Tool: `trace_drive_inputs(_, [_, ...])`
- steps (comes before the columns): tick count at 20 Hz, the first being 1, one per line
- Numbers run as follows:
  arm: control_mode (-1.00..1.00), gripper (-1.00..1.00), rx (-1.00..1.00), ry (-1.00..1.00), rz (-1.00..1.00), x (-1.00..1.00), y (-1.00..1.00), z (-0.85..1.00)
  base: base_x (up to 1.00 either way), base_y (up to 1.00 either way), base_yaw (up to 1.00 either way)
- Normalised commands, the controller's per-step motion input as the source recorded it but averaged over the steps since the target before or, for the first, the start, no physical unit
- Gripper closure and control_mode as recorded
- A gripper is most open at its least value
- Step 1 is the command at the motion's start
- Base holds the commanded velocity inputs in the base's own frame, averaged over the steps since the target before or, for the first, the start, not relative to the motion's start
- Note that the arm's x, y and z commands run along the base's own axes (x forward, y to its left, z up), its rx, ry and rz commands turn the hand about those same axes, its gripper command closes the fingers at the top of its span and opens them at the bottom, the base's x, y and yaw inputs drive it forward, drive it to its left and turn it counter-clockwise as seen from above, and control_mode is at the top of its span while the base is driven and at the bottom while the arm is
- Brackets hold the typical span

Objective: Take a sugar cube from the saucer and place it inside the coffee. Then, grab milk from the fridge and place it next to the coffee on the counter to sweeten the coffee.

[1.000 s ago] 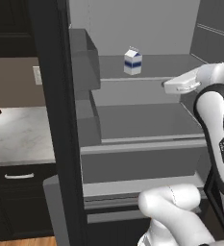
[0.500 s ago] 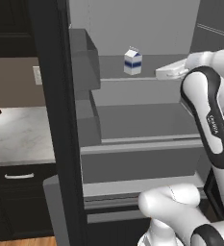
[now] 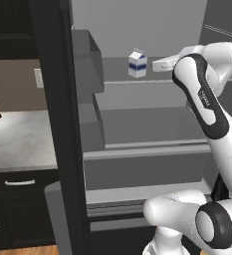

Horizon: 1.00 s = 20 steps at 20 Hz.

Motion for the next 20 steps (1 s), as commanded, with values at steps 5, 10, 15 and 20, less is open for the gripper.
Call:
trace_drive_inputs(5, [-1.0,-1.0,0.0,0.0,0.0,0.62,-0.03,0.0,0.0,0.0,0.0])
trace_drive_inputs(10, [-1.0,-1.0,0.0,0.0,0.01,0.53,0.0,-0.09,0.0,0.0,0.0])
trace_drive_inputs(15, [-1.0,-1.0,0.0,0.0,0.0,0.28,0.0,-0.05,0.0,0.0,0.0])
trace_drive_inputs(20, [-1.0,-1.0,0.0,0.01,0.0,0.12,0.0,-0.02,0.0,0.0,0.0])
